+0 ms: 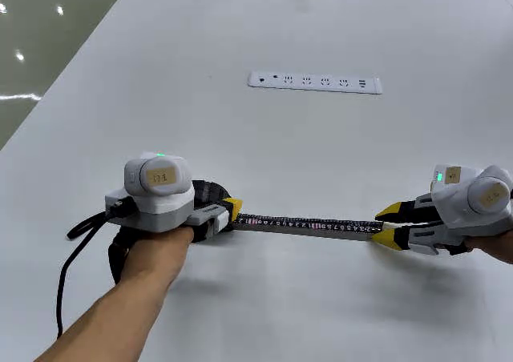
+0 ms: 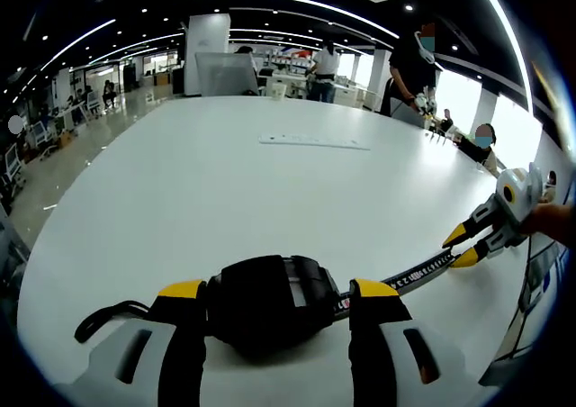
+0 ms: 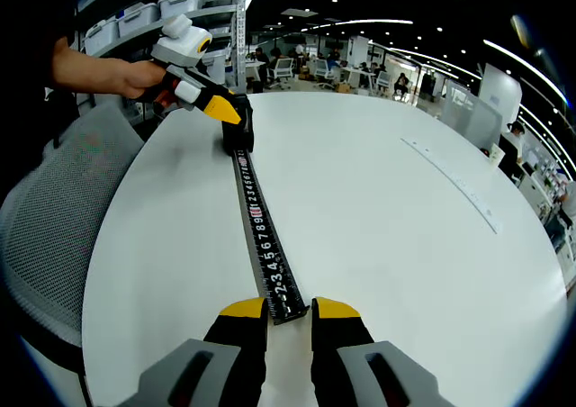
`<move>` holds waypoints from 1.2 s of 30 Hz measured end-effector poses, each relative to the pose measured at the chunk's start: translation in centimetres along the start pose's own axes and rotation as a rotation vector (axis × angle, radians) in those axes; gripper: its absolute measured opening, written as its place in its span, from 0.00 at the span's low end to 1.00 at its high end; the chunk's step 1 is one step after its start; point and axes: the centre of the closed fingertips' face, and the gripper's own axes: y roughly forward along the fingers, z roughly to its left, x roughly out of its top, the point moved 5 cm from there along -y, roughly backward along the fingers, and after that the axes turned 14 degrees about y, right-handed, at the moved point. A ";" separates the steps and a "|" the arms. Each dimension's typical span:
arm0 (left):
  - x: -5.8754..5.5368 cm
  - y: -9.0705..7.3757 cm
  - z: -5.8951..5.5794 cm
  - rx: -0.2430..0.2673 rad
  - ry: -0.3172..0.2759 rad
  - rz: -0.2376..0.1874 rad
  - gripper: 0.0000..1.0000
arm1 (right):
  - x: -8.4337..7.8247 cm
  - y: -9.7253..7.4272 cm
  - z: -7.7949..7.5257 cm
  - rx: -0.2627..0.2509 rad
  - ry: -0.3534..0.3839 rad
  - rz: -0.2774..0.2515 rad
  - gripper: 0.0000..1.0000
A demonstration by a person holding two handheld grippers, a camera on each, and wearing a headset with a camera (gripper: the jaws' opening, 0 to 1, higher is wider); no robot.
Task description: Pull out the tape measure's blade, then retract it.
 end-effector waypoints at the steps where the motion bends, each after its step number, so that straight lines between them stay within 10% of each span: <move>1: 0.0 0.1 0.0 0.001 -0.002 0.000 0.60 | 0.0 0.0 0.0 0.000 0.000 0.001 0.15; 36: -0.8 1.3 -0.1 0.057 -0.036 0.067 0.62 | -0.6 0.2 -0.1 -0.009 0.001 0.000 0.11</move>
